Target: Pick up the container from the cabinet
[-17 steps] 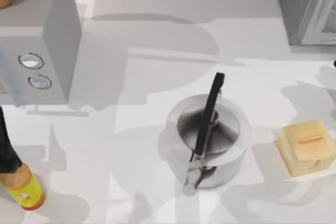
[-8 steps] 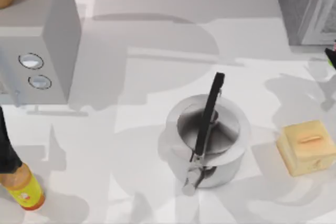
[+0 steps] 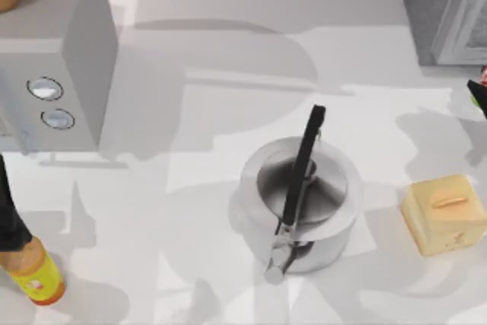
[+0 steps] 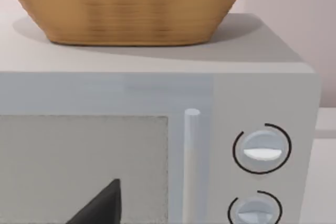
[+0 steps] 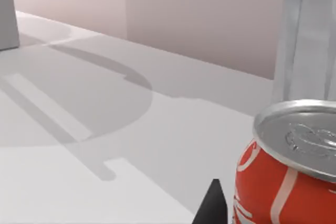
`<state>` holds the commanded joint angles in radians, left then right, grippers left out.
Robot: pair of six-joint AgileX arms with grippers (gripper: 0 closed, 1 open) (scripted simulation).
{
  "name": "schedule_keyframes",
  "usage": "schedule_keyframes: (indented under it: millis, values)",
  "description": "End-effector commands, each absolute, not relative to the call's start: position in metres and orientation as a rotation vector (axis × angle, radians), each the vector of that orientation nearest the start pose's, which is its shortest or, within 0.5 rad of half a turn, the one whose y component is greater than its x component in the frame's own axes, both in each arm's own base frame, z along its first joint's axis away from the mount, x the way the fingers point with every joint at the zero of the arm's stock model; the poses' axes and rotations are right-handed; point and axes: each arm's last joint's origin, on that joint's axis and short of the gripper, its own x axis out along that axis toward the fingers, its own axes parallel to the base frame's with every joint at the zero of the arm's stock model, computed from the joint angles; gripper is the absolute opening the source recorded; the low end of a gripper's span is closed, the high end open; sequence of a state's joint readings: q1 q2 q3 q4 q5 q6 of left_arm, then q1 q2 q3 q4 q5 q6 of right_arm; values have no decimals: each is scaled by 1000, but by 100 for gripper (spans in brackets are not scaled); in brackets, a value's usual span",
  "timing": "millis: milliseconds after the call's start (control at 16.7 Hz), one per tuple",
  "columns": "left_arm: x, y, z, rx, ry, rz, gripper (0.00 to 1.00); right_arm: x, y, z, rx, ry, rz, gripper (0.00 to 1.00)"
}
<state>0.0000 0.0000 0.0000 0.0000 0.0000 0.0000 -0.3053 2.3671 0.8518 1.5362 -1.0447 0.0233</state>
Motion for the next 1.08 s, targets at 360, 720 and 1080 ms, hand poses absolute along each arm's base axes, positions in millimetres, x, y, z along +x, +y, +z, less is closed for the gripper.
schedule_keyframes:
  millis: [360, 720, 1080]
  values:
    - [106, -1, 160, 0, 0, 0, 100, 362, -83, 44, 0, -1, 767, 53]
    - [106, -1, 160, 0, 0, 0, 100, 362, -83, 44, 0, -1, 767, 98]
    - [106, -1, 160, 0, 0, 0, 100, 362, -83, 44, 0, -1, 767, 100]
